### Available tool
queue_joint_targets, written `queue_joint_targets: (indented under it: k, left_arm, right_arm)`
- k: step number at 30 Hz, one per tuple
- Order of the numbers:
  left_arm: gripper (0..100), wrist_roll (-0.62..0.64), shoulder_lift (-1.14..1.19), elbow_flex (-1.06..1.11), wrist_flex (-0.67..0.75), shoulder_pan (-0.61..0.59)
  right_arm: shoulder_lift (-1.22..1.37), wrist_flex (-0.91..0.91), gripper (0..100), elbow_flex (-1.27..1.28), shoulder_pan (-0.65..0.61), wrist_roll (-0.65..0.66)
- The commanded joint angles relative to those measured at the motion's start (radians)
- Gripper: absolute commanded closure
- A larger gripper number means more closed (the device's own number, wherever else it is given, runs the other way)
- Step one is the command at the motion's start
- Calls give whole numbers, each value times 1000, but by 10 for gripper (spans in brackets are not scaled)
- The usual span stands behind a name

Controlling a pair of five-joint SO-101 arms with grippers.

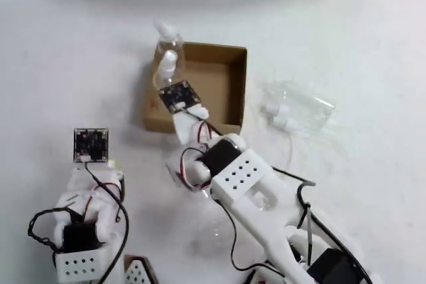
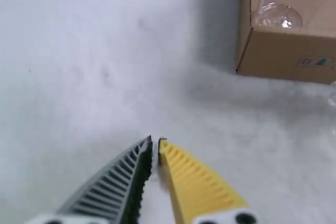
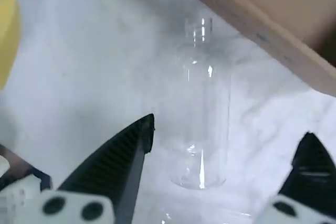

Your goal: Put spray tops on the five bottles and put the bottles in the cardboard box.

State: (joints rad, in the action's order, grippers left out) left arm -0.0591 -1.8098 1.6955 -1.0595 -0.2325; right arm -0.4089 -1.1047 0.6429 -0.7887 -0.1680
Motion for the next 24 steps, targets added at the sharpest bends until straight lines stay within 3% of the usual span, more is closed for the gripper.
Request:
queue_joint_targets:
  k: [1,7,15,24]
  left_arm:
    - [973,-9,-19,-3,3,-10]
    - [973,-9,-19,-3,9,-12]
    - [973,-9,-19,-3,9,-12]
    - [973,-9,-19,-3,9,-12]
  right_arm:
    - [-16,-93,699,-66,31,120]
    - [-16,-254,978,-196,202,249]
    - [-18,-441,982,-192,498,462]
    - [-229,-326,982,117,789,502]
